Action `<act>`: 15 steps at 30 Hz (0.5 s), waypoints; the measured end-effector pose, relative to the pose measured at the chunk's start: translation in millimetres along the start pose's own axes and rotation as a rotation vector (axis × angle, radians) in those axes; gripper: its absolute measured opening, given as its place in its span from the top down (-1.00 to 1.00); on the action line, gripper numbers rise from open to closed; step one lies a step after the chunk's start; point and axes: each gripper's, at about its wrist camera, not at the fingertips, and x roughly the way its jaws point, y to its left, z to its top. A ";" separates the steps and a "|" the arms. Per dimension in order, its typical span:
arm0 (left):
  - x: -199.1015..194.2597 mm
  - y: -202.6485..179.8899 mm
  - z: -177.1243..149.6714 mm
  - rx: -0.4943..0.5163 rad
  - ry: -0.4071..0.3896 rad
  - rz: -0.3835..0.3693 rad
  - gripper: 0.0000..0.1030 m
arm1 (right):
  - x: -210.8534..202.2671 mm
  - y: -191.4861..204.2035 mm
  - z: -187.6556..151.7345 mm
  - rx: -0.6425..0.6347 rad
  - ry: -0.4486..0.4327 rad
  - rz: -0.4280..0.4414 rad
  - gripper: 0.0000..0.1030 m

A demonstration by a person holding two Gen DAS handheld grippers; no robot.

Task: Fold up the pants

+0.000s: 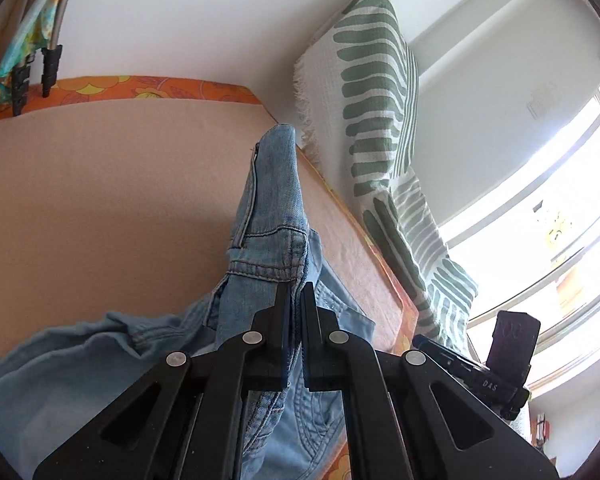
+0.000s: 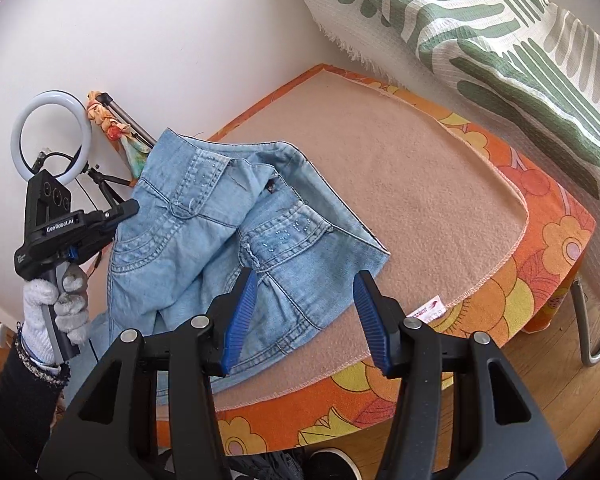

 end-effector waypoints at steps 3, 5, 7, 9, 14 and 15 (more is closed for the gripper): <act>13.8 -20.4 -17.3 0.040 0.042 -0.032 0.95 | 5.3 1.9 16.8 0.058 0.006 0.094 -0.04; 24.4 -33.3 -30.1 0.072 0.078 -0.048 0.95 | 9.9 2.9 25.7 0.102 0.016 0.155 -0.08; 34.8 -46.4 -42.8 0.118 0.115 -0.048 0.95 | 14.7 5.1 32.1 0.127 0.029 0.203 -0.10; 45.3 -56.7 -53.9 0.147 0.152 -0.056 0.95 | 20.1 7.0 36.0 0.141 0.044 0.250 -0.13; 68.2 -72.3 -78.2 0.210 0.258 -0.050 0.95 | 38.2 0.6 34.6 0.215 0.090 0.325 -0.14; 70.8 -74.2 -81.4 0.215 0.290 -0.059 0.94 | 40.4 -0.7 33.7 0.222 0.093 0.316 -0.14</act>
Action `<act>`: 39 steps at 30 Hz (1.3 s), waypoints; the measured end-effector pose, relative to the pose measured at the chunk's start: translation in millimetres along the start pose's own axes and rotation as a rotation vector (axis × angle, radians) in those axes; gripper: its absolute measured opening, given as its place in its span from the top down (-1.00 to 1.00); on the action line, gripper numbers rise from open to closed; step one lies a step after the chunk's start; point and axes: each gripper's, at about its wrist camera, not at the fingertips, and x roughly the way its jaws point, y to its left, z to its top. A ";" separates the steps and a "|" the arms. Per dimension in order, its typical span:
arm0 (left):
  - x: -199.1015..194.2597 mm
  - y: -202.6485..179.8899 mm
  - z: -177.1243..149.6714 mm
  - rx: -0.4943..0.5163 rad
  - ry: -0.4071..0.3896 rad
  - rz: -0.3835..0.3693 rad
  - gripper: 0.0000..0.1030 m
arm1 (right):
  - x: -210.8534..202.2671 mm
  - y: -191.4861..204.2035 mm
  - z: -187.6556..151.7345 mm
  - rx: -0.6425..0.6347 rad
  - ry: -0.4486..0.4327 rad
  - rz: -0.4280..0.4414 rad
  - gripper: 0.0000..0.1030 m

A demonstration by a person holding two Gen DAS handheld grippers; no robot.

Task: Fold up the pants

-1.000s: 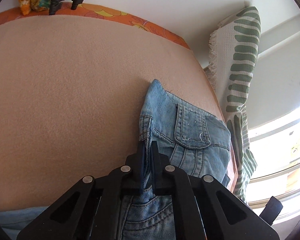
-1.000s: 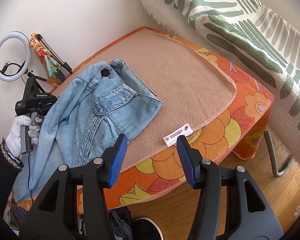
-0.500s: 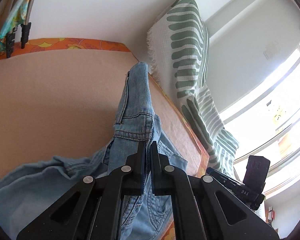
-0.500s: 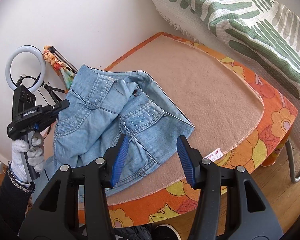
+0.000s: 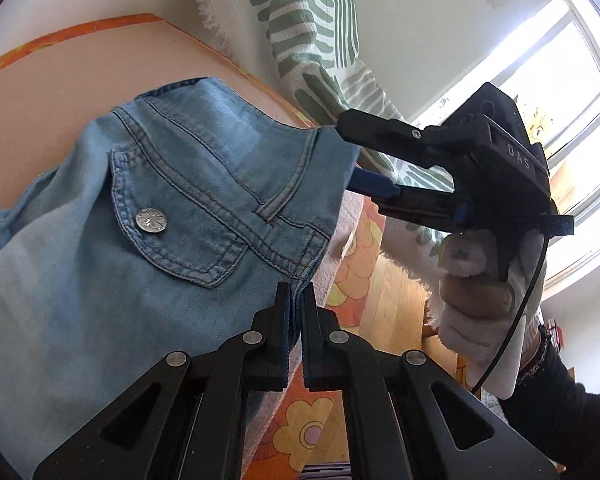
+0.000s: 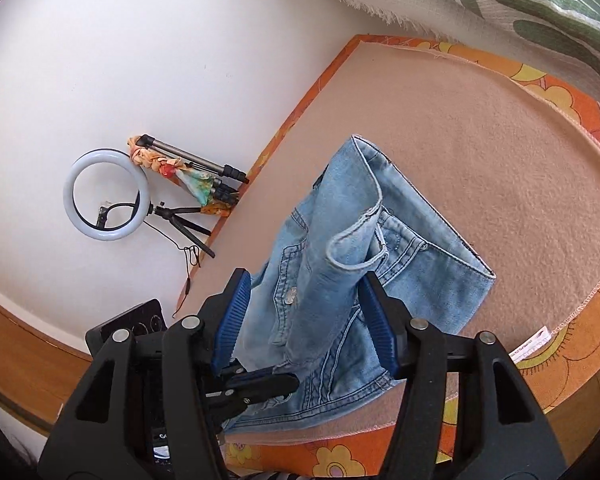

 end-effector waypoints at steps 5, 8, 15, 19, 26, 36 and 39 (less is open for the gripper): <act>-27.7 -2.5 -3.0 0.016 -0.017 0.052 0.87 | 11.6 -11.3 0.9 -0.001 0.036 -0.123 0.12; -60.3 4.9 -12.7 0.002 -0.061 0.096 0.87 | 22.1 -14.6 0.0 -0.040 0.069 -0.199 0.57; -123.9 49.6 -59.4 -0.108 -0.106 0.248 0.85 | 14.2 -28.5 -5.2 -0.109 0.069 -0.356 0.90; -145.7 69.7 -100.5 -0.174 -0.082 0.307 0.85 | 13.5 -37.2 -8.8 -0.158 0.134 -0.361 0.81; -141.9 76.8 -140.7 -0.207 -0.058 0.381 0.85 | 12.0 -21.7 29.5 -0.320 0.096 -0.381 -0.05; -131.8 88.6 -169.0 -0.264 -0.068 0.395 0.85 | 85.5 -16.7 99.6 -0.422 0.187 -0.319 -0.46; -131.9 88.6 -170.3 -0.267 -0.074 0.393 0.85 | 104.4 -29.9 114.5 -0.371 0.205 -0.251 -0.46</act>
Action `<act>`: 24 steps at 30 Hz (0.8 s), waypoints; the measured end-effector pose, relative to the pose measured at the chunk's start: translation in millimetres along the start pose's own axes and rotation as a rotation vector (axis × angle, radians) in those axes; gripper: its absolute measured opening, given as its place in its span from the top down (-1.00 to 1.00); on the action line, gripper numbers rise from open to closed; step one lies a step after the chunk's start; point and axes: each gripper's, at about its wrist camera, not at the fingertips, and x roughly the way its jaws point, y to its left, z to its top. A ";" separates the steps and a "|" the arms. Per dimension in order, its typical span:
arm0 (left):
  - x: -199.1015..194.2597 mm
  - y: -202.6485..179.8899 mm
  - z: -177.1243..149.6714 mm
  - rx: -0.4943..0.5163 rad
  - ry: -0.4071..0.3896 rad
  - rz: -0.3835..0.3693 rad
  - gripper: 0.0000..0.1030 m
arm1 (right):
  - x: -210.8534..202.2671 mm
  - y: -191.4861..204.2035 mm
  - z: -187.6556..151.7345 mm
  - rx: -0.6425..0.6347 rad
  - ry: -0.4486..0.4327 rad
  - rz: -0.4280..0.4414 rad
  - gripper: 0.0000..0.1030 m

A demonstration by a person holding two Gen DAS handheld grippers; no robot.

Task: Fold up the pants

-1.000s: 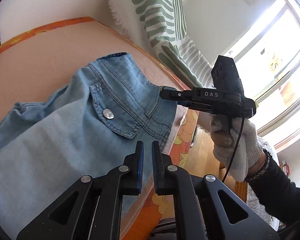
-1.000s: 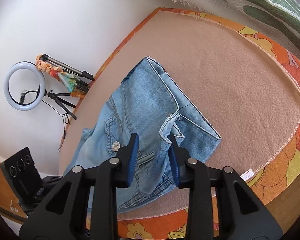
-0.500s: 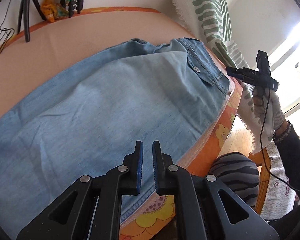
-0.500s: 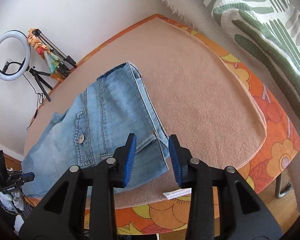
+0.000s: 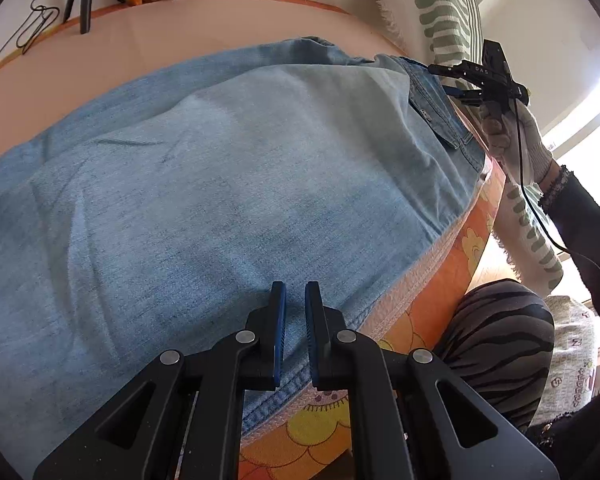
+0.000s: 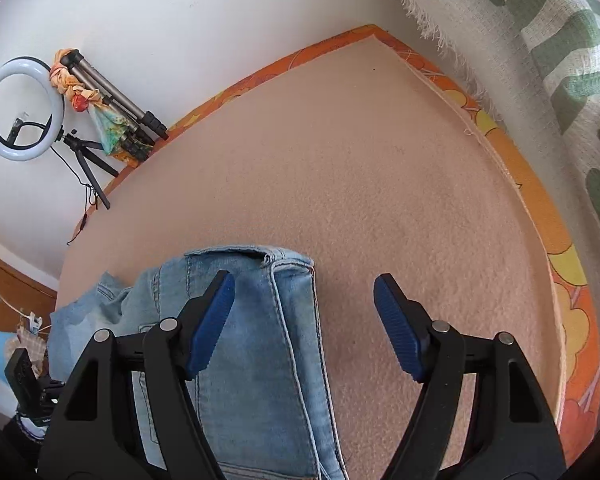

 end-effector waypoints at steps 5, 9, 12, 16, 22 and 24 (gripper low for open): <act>-1.2 1.9 -1.2 -0.009 -0.003 -0.008 0.85 | 20.0 -11.3 4.2 0.037 0.004 0.121 -0.48; -1.9 3.2 -1.9 -0.012 -0.003 -0.011 0.85 | 26.5 3.5 -7.4 0.016 0.045 0.180 -0.08; -3.1 5.3 -2.5 -0.021 -0.008 -0.015 0.85 | 24.7 22.1 -17.6 -0.033 0.068 0.198 0.90; -4.2 5.9 -3.2 -0.018 -0.009 -0.014 0.85 | -2.3 45.8 -18.8 -0.094 0.004 0.066 0.95; -5.8 8.5 -5.9 -0.021 -0.025 -0.020 0.85 | -24.0 26.2 -3.5 -0.080 -0.021 -0.050 0.96; -6.6 9.1 -6.5 -0.020 -0.027 -0.021 0.85 | -14.6 27.0 -6.7 -0.125 0.027 -0.158 0.89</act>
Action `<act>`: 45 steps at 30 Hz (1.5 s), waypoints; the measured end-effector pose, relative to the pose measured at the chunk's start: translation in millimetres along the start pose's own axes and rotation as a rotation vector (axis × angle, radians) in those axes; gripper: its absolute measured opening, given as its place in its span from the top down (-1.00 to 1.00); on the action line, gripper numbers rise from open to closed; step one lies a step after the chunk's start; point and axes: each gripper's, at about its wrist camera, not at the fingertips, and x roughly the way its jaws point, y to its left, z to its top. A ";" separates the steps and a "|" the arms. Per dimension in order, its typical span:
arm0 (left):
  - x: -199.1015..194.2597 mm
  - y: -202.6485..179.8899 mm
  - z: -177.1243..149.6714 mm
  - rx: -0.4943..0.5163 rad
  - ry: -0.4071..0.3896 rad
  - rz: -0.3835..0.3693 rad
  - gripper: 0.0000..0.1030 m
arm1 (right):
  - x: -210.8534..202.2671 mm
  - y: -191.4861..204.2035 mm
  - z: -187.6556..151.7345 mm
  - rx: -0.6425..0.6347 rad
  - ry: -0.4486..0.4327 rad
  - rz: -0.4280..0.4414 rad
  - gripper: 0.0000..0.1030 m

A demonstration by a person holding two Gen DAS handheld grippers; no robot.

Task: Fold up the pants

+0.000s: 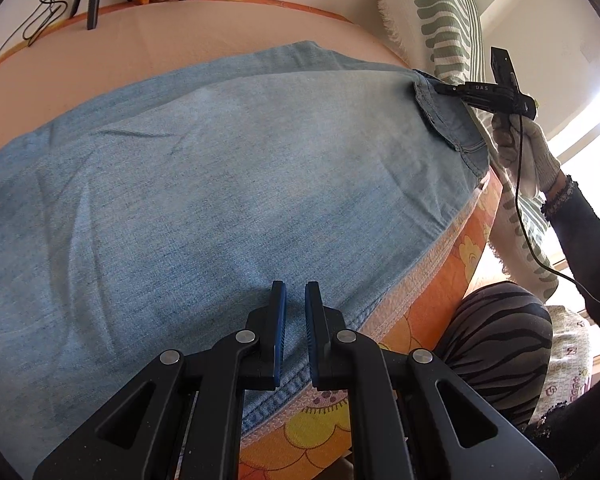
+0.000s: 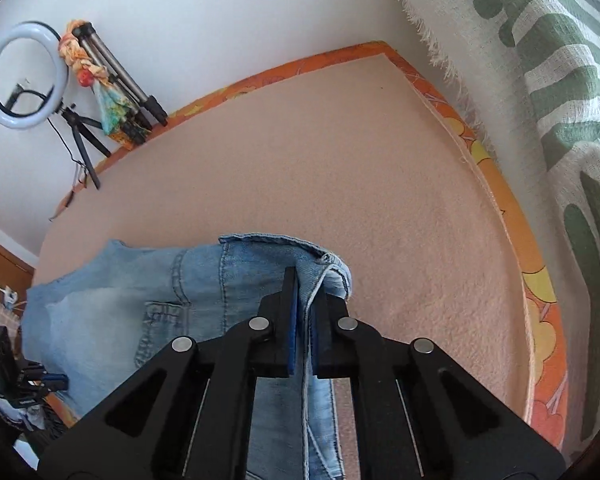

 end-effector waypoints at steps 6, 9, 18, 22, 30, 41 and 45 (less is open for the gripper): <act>-2.6 2.4 -0.8 -0.004 -0.003 -0.006 0.85 | -24.2 12.9 1.3 -0.062 -0.028 -0.199 0.35; -6.3 -0.8 -2.2 -0.002 0.003 -0.002 0.84 | -43.9 45.7 6.0 -0.135 -0.077 -0.195 0.13; -26.3 -15.9 -11.3 0.141 0.011 0.056 0.14 | -58.3 108.5 -43.5 -0.325 -0.011 0.005 0.03; -20.6 -30.2 -13.6 0.232 0.035 0.082 0.14 | -51.9 145.7 -84.6 -0.442 0.098 0.203 0.03; 4.5 -40.4 -5.3 0.217 0.073 -0.020 0.14 | -23.1 203.9 -133.0 -0.594 0.246 0.343 0.03; 5.0 -60.4 19.6 0.247 0.005 -0.020 0.19 | -11.1 206.3 -120.3 -0.566 0.303 0.361 0.04; 25.1 -63.8 12.2 0.287 0.068 -0.012 0.19 | -16.7 205.1 -63.1 -0.520 0.152 0.310 0.03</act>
